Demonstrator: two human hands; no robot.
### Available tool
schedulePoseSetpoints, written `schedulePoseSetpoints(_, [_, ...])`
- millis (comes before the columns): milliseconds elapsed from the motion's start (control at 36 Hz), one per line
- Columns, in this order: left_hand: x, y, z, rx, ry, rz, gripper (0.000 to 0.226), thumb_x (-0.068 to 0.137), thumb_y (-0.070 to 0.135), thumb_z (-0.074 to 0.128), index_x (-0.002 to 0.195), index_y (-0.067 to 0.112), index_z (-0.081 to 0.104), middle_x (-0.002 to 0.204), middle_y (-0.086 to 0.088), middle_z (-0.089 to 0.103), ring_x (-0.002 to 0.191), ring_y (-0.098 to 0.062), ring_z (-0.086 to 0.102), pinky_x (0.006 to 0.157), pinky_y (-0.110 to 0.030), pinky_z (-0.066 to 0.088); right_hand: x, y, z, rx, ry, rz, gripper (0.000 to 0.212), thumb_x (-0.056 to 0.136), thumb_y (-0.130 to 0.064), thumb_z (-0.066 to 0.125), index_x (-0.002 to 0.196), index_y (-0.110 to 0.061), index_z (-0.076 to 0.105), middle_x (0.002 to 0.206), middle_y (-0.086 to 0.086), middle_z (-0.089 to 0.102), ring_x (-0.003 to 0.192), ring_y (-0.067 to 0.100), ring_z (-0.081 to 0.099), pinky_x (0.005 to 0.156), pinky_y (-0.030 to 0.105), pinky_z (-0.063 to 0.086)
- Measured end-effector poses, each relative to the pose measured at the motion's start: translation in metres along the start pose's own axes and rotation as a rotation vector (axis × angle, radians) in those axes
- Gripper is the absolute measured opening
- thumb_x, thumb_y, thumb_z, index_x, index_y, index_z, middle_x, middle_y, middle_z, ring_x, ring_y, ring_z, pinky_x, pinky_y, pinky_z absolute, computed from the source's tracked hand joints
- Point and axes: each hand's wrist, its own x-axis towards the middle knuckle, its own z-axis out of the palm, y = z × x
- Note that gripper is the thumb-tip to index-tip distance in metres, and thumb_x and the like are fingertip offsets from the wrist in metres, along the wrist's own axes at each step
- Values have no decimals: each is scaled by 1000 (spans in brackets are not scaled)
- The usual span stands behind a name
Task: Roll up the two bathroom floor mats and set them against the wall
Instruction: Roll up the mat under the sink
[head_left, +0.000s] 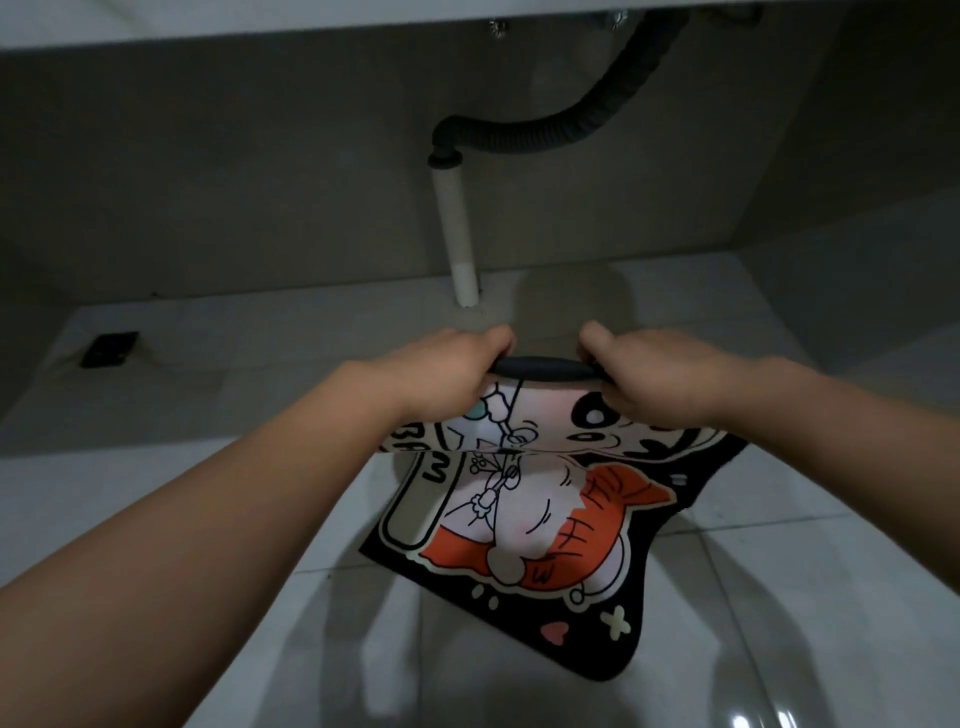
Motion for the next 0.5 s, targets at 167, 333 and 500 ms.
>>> schedulePoseSetpoints(167, [-1, -6, 3, 82, 98, 86, 31, 97, 35, 42, 128, 31, 41, 102, -1, 64, 88, -25, 60, 69, -33, 44, 2, 7, 4, -208, 157, -177, 63, 94, -58, 23, 144, -22, 13, 120, 7, 57, 101, 27, 58, 73, 35, 40])
schedulePoseSetpoints(333, [-1, -7, 4, 79, 152, 123, 34, 99, 46, 26, 120, 28, 45, 104, 4, 62, 93, -20, 58, 68, -33, 35, 2, 8, 4, -246, 276, -224, 46, 98, -44, 23, 137, -20, 24, 107, 7, 56, 77, 25, 54, 59, 31, 34])
schedulePoseSetpoints(500, [5, -5, 4, 110, 118, 80, 19, 96, 40, 45, 106, 25, 51, 102, 4, 60, 84, -16, 52, 66, -31, 33, 5, 7, 6, -319, 190, -155, 41, 97, -44, 35, 134, -27, 29, 103, 4, 54, 72, 22, 51, 55, 31, 32])
